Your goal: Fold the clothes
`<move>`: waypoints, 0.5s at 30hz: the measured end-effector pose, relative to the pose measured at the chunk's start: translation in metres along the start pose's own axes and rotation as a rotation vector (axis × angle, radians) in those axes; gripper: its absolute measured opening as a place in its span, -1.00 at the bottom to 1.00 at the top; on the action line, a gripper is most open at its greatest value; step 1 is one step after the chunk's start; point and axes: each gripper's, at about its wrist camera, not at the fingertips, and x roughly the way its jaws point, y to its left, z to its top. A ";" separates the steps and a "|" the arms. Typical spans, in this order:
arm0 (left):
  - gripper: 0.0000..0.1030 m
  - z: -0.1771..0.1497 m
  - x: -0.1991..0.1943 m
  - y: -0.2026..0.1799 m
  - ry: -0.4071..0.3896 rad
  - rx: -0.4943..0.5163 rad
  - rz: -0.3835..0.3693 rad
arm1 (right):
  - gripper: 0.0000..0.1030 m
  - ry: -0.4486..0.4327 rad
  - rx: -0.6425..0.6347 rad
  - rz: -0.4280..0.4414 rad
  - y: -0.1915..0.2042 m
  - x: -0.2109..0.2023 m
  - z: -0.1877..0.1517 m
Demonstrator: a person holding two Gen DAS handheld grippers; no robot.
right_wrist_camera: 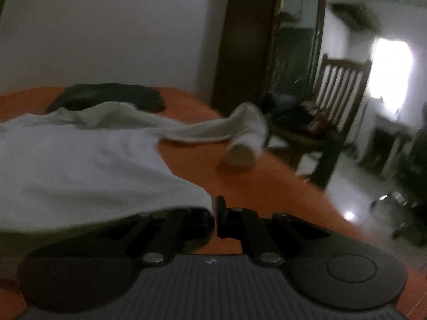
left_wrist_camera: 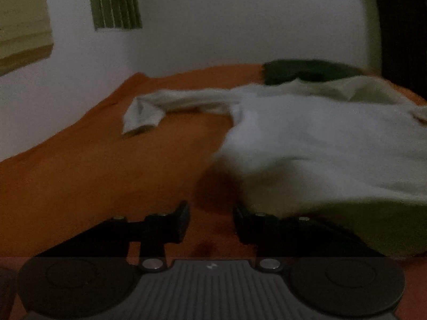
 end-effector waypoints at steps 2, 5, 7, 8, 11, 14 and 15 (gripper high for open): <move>-0.37 -0.003 0.008 0.007 0.028 -0.008 -0.037 | -0.83 0.042 -0.046 0.034 -0.004 0.011 0.000; 0.18 -0.003 0.004 0.008 -0.008 0.028 -0.060 | -0.76 0.138 -0.071 0.120 -0.005 0.028 -0.009; 0.55 -0.001 -0.011 0.004 -0.065 0.064 -0.044 | -0.62 0.150 -0.046 0.146 -0.008 0.031 -0.016; 0.55 -0.002 -0.020 0.002 -0.078 0.071 -0.064 | -0.51 0.162 -0.030 0.136 -0.009 0.033 -0.018; 0.58 -0.008 -0.035 -0.016 -0.086 0.139 -0.123 | -0.48 0.177 0.022 0.114 -0.012 0.037 -0.024; 0.58 -0.009 -0.031 -0.037 -0.053 0.182 -0.174 | -0.48 0.183 0.018 0.109 -0.010 0.044 -0.025; 0.58 -0.006 -0.026 -0.040 -0.029 0.173 -0.189 | -0.48 0.185 0.019 0.115 -0.009 0.046 -0.025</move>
